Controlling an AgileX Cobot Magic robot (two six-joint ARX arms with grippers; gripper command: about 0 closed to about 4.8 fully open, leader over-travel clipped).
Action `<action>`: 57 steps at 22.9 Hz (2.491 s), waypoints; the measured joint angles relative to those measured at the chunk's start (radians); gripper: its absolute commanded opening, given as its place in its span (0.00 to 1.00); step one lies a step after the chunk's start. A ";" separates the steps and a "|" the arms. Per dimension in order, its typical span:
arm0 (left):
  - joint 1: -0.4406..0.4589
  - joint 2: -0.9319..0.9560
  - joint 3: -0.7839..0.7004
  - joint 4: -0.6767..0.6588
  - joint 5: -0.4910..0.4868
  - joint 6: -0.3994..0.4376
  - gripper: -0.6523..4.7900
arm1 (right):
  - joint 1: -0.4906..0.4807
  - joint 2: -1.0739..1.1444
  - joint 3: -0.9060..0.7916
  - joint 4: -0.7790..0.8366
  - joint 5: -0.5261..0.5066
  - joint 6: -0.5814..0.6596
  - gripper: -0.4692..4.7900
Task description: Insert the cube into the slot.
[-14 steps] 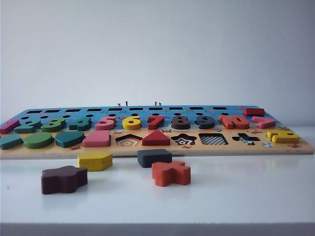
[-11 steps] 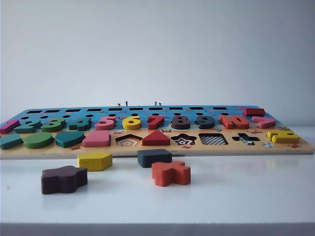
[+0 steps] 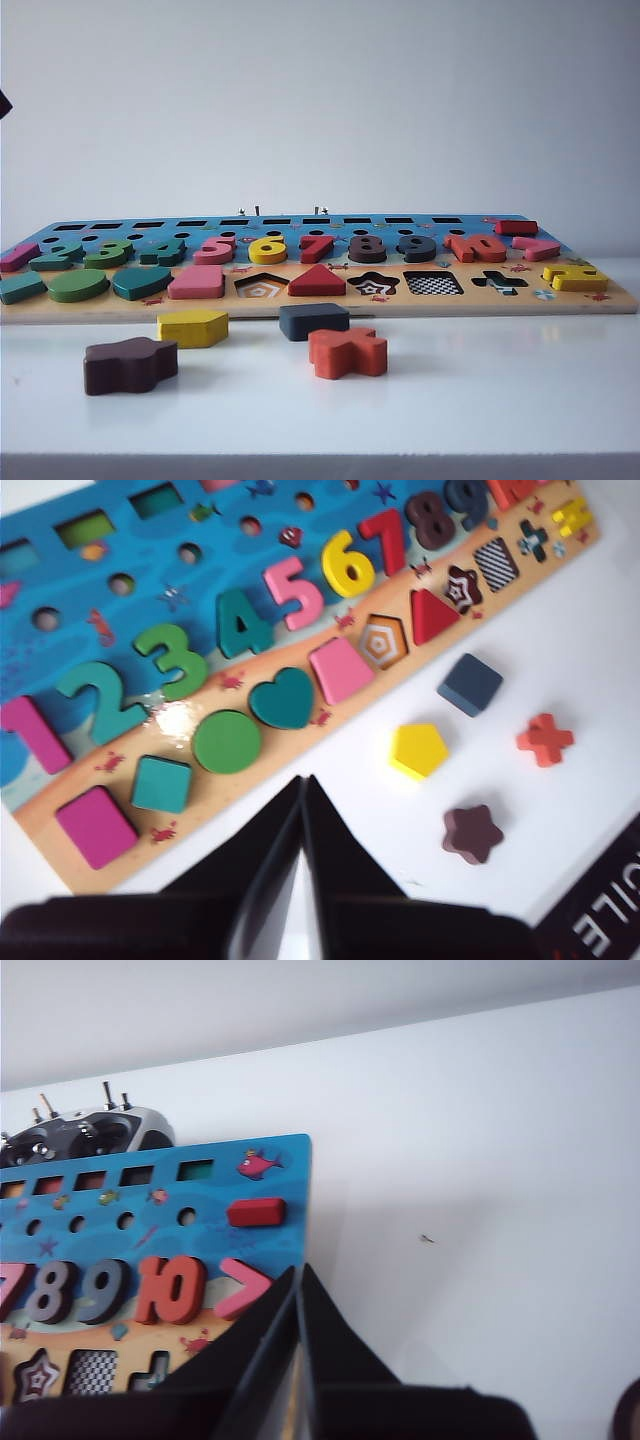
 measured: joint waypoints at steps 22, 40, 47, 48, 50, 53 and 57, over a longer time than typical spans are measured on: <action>-0.088 0.205 0.222 -0.112 0.299 0.048 0.15 | 0.612 0.661 0.645 -0.587 -0.110 0.162 0.88; -0.087 0.207 0.223 -0.057 0.256 0.048 0.15 | 0.801 1.038 0.765 -0.570 0.087 0.283 0.89; -0.087 0.208 0.223 -0.037 0.251 0.048 0.15 | 0.815 1.080 0.769 -0.518 0.113 0.283 0.87; -0.087 0.208 0.223 -0.035 0.251 0.048 0.15 | 0.816 1.086 0.769 -0.518 0.114 0.283 0.85; -0.087 0.208 0.223 -0.034 0.251 0.048 0.15 | 0.816 1.100 0.769 -0.518 0.122 0.284 0.83; -0.087 0.208 0.223 -0.034 0.251 0.048 0.15 | 0.816 1.122 0.769 -0.515 0.148 0.283 0.79; -0.087 0.208 0.223 -0.034 0.251 0.048 0.15 | 0.816 1.145 0.769 -0.511 0.161 0.283 0.79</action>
